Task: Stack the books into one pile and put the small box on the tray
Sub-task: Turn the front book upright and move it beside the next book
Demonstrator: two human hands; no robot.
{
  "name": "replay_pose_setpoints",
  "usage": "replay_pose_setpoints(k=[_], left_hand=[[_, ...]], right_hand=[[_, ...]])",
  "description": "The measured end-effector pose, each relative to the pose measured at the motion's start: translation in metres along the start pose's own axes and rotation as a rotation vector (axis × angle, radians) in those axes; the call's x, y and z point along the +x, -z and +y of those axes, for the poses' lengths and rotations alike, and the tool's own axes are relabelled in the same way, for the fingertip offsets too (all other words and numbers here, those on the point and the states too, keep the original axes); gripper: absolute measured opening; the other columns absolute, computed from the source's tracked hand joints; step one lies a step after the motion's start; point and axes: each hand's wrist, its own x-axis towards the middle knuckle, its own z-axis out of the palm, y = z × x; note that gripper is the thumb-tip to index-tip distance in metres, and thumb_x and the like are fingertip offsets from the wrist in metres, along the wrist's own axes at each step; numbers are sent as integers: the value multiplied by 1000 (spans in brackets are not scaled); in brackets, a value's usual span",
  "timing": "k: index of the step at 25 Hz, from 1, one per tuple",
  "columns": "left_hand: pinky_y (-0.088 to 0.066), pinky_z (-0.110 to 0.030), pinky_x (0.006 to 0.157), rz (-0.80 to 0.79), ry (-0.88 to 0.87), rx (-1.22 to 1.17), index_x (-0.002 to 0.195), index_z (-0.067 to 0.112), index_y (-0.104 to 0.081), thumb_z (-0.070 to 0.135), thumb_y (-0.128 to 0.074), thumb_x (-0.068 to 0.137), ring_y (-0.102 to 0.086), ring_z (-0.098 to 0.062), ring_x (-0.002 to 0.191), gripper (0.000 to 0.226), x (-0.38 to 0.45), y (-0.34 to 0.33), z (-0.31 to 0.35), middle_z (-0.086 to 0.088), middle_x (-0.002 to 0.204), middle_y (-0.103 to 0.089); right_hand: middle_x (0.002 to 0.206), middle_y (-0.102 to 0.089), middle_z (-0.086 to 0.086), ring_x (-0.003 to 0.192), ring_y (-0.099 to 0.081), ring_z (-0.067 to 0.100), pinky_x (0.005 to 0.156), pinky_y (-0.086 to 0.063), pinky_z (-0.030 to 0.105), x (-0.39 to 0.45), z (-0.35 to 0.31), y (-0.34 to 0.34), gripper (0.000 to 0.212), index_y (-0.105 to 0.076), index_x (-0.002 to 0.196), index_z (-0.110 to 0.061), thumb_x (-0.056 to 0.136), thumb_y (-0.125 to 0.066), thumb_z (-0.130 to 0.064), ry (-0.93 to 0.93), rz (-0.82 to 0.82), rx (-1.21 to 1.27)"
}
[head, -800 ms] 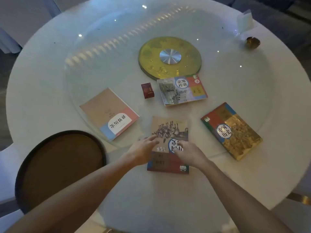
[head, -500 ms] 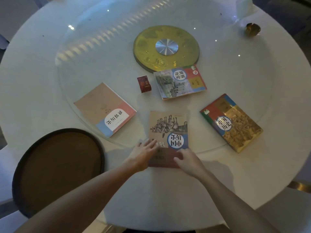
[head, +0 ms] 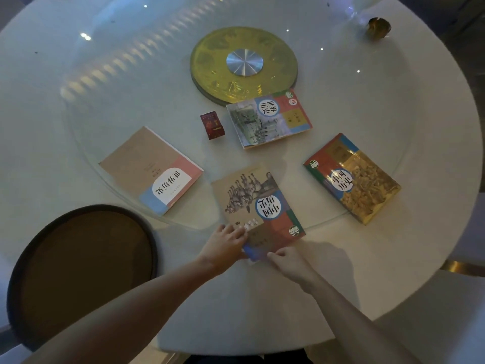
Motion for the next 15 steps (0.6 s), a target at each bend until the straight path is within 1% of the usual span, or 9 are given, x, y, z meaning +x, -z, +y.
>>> replay_pose_setpoints(k=[1, 2, 3, 5, 7, 9, 11, 13, 15], left_hand=[[-41, -39, 99, 18, -3, -6, 134, 16, -54, 53, -51, 94, -53, -29, 115, 55, 0, 0, 4, -4, 139, -55], [-41, -39, 99, 29, -9, -11, 131, 18, -56, 51, -48, 97, -54, -28, 113, 49, 1, 0, 8, -4, 136, -57], [-41, -39, 98, 37, -17, -14, 128, 19, -57, 49, -46, 98, -55, -28, 112, 44, 3, 1, 13, -4, 132, -60], [-41, -38, 95, 40, -43, -23, 121, 21, -61, 46, -47, 99, -60, -27, 106, 37, 8, 6, 22, -5, 121, -66], [-45, -39, 92, 45, -60, -75, 120, 19, -61, 42, -52, 97, -63, -27, 102, 34, 13, 7, 32, -7, 115, -69], [-48, -41, 89, 80, -47, -190, 126, 18, -58, 34, -54, 94, -62, -29, 103, 36, 17, 6, 36, -8, 117, -67], [-49, -41, 88, 138, 21, -298, 127, 17, -58, 29, -54, 92, -59, -30, 108, 37, 24, 9, 31, -9, 122, -63], [-45, -47, 101, 162, 135, -311, 134, 17, -55, 25, -56, 89, -50, -35, 127, 45, 32, 10, 20, -15, 141, -51], [-31, -54, 113, 107, 238, -285, 145, 18, -46, 23, -60, 87, -27, -42, 144, 59, 38, 9, 12, -23, 158, -29]], right_hand=[[67, -57, 8, 61, -54, 20, 61, -39, 33, -1, -1, 1, 30, -63, 72, -13, 97, -60, -29, -59, 2, 143], [76, -70, 9, 68, -66, 23, 63, -48, 33, -2, -3, 2, 26, -71, 84, -10, 98, -60, -29, -125, -4, 284], [86, -77, 10, 78, -74, 27, 67, -54, 33, -1, -3, 4, 25, -74, 96, -8, 98, -59, -27, -174, 3, 397], [99, -80, 16, 89, -76, 34, 73, -60, 38, 3, -4, 8, 21, -72, 106, -6, 99, -58, -19, -213, 64, 562], [103, -77, 22, 91, -76, 39, 76, -63, 45, 5, -7, 14, 12, -64, 104, -4, 98, -55, -7, -207, 153, 639], [108, -72, 23, 91, -74, 38, 76, -63, 51, 10, -8, 26, 7, -53, 98, -9, 97, -50, -3, -175, 229, 559], [109, -69, 21, 87, -72, 33, 68, -64, 48, 19, -10, 46, 9, -50, 96, -11, 96, -46, -4, -115, 265, 428], [107, -68, 16, 89, -71, 34, 60, -62, 46, 31, -15, 73, 15, -53, 96, -16, 96, -42, -6, -54, 265, 282], [101, -66, 8, 80, -66, 30, 50, -56, 37, 44, -24, 101, 25, -55, 92, -27, 95, -39, -8, 6, 232, 113]])
